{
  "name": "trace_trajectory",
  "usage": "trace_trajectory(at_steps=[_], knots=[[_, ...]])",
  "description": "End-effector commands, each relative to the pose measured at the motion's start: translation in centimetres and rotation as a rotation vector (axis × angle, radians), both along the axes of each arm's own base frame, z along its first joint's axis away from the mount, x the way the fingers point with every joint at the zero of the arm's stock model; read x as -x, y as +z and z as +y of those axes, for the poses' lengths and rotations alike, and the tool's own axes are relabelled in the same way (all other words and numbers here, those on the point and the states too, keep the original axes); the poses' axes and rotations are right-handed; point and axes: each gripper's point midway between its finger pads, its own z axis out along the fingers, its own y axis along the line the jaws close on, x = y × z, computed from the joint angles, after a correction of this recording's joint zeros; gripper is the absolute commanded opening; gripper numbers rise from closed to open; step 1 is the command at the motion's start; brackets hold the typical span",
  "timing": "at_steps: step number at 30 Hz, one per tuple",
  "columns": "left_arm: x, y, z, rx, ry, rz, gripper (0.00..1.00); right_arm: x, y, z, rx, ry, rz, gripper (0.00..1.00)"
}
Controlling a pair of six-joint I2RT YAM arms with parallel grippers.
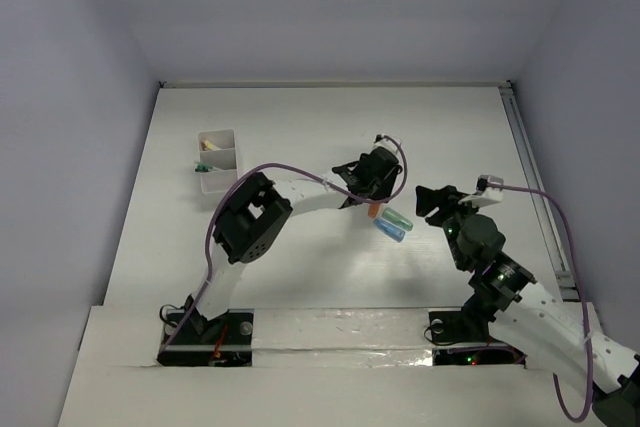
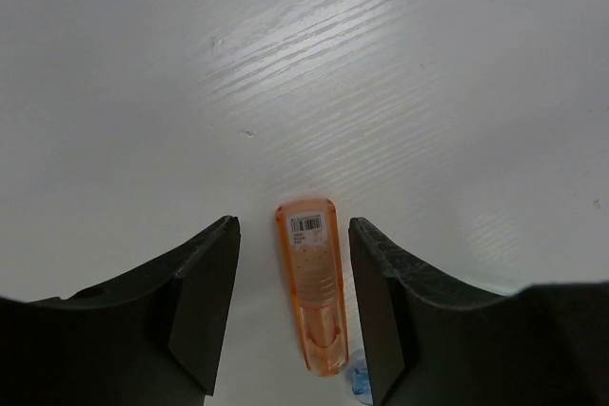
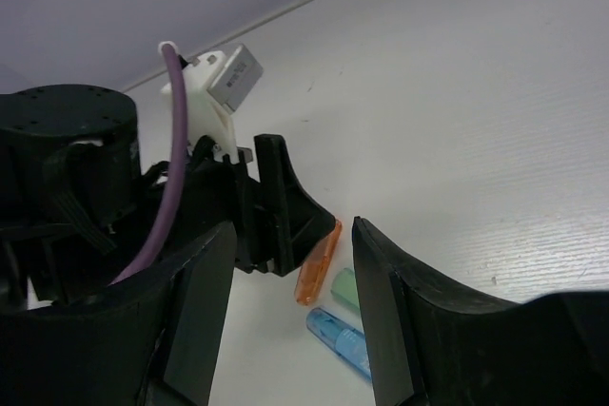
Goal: Sort the stationery into containers
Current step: Pick up the pen from the center of the board.
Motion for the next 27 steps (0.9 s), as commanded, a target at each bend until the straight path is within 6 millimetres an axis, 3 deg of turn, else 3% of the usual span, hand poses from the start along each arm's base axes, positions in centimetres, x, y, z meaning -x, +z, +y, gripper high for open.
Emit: trace_trajectory(at_steps=[1,10,13,16,19,22,23,25,27], knots=[[-0.2,0.1,-0.9,-0.006,-0.024,-0.006,0.47,-0.2,1.2,0.2,-0.043,0.003,-0.05,0.58],[0.1,-1.5,-0.9,-0.028,-0.033,0.017,0.42,-0.3,1.0,0.9,-0.036,0.032,-0.046,0.58],[-0.1,-2.1,-0.5,-0.044,-0.017,0.012,0.29,-0.3,0.9,1.0,-0.034,0.039,-0.045,0.58],[-0.5,-2.0,0.2,-0.062,0.01,-0.008,0.04,-0.2,0.9,1.2,-0.04,0.052,-0.051,0.57],[-1.0,-0.1,1.7,-0.068,0.065,-0.071,0.0,-0.2,1.0,1.5,-0.038,0.071,-0.054,0.56],[-2.3,3.3,4.7,-0.058,0.164,-0.156,0.0,-0.1,1.1,2.0,-0.044,0.095,-0.059,0.56],[-2.6,5.1,6.5,-0.041,0.215,-0.193,0.0,-0.1,1.1,2.2,-0.043,0.108,-0.059,0.56],[-3.5,6.6,9.5,-0.018,0.296,-0.221,0.0,0.0,1.1,2.3,-0.039,0.116,-0.062,0.56],[-3.3,8.7,12.9,0.044,0.388,-0.253,0.0,0.0,1.1,2.4,-0.039,0.119,-0.062,0.56]])
